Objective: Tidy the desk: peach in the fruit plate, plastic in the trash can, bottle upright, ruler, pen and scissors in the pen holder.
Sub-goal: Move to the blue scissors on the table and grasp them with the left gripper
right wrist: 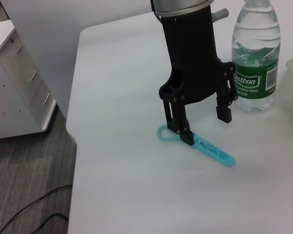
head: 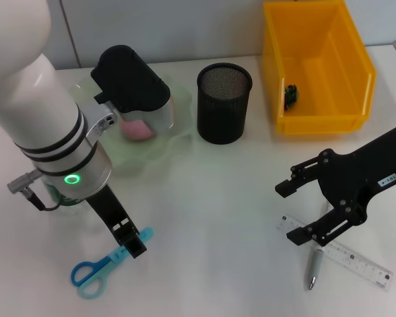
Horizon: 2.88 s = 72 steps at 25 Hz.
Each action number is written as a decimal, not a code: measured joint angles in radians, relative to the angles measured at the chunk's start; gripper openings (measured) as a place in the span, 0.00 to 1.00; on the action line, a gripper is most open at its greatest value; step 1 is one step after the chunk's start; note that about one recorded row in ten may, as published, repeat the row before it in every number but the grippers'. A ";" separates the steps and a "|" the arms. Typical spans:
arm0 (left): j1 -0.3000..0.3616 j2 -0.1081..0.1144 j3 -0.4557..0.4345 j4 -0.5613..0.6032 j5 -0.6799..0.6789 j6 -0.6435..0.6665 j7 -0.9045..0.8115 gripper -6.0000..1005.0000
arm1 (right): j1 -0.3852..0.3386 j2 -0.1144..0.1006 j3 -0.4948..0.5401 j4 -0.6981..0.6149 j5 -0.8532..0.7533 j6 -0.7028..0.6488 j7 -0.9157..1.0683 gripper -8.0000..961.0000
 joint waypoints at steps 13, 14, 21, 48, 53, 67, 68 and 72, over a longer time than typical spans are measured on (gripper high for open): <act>-0.004 0.000 0.039 -0.021 0.000 -0.025 0.006 0.67 | 0.008 0.006 0.000 -0.002 0.001 -0.004 0.016 0.87; -0.004 0.000 0.040 -0.021 0.000 -0.027 0.007 0.67 | 0.008 0.006 0.000 -0.001 0.000 -0.002 0.020 0.87; 0.000 0.000 0.048 -0.046 -0.006 -0.036 0.012 0.66 | 0.010 0.007 0.000 -0.010 0.000 -0.002 0.038 0.87; 0.003 0.000 0.060 -0.100 -0.007 -0.085 0.002 0.64 | 0.007 0.001 -0.002 -0.011 -0.013 -0.008 0.041 0.87; 0.006 0.000 0.060 -0.111 -0.009 -0.087 -0.001 0.63 | 0.007 0.000 -0.002 -0.011 -0.013 -0.008 0.041 0.87; -0.003 0.000 0.074 -0.127 -0.009 -0.097 -0.001 0.62 | 0.002 0.000 -0.002 -0.010 -0.013 -0.002 0.041 0.87; -0.003 0.000 0.074 -0.128 -0.009 -0.097 -0.001 0.62 | 0.003 0.000 -0.002 -0.010 -0.013 -0.002 0.041 0.87; -0.003 0.000 0.084 -0.134 -0.009 -0.098 0.007 0.62 | 0.005 0.000 -0.001 -0.011 -0.014 -0.003 0.041 0.87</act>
